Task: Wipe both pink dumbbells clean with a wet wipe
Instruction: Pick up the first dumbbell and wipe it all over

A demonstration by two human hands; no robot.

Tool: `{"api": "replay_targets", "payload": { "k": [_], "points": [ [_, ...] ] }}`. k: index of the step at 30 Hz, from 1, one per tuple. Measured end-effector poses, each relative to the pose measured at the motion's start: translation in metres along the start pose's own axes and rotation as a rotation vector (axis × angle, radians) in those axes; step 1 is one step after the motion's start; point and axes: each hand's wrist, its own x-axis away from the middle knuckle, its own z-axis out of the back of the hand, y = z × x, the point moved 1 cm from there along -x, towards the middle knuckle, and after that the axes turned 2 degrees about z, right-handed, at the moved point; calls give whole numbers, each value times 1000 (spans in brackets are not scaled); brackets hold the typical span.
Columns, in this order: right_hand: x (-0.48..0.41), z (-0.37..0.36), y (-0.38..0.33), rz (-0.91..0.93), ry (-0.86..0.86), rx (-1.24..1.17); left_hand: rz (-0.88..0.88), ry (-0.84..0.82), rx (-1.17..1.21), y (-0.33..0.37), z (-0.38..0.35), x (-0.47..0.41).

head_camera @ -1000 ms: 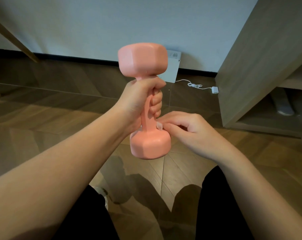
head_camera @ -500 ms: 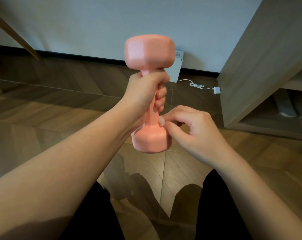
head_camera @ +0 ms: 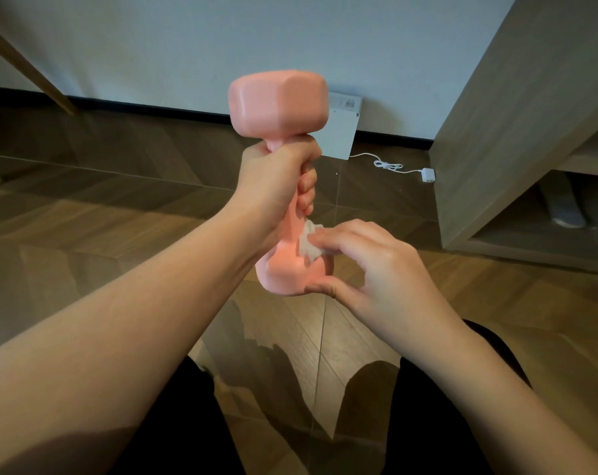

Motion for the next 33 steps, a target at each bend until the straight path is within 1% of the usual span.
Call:
{"api": "replay_targets", "payload": {
  "k": [2, 3, 6, 8, 10, 12, 15, 18, 20, 23, 26, 28, 31, 33],
  "points": [
    [0, -1, 3, -44, -43, 45, -11, 12, -8, 0, 0, 0],
    [0, -1, 4, -27, -35, 43, -14, 13, -9, -1, -1, 0],
    [2, -3, 0, 155, 75, -9, -11, 14, 5, -1, -2, 1],
    [5, -5, 0, 213, 91, -46, -3, 20, 13, -1, -1, 0],
    [6, -5, 3, 169, 65, -68, 6, 37, 17, -2, 0, -1],
    [5, -7, 3, 131, 31, -25, 9, 55, 31, -2, 2, -1],
    [5, -19, -1, 193, 73, 58, 46, 67, 61, -3, 5, -3],
    [5, -23, 1, 307, 98, 5, 95, 45, 72, -4, 8, -3],
    [5, -20, 7, 322, 109, -110, 110, 23, 49, -5, 8, -3],
    [9, -14, 16, 195, 202, -357, 130, -7, 15, -6, 8, -3],
    [12, -15, 19, -115, 317, -551, 155, -13, -13, -8, 12, -3],
    [12, -15, 23, -292, 407, -634, 185, -11, -25, -9, 16, -4],
    [9, -10, 31, -439, 521, -804, 250, -23, -78, -12, 20, -4],
    [6, -7, 34, -505, 535, -904, 289, -44, -126, -14, 21, -1]
  ]
}}
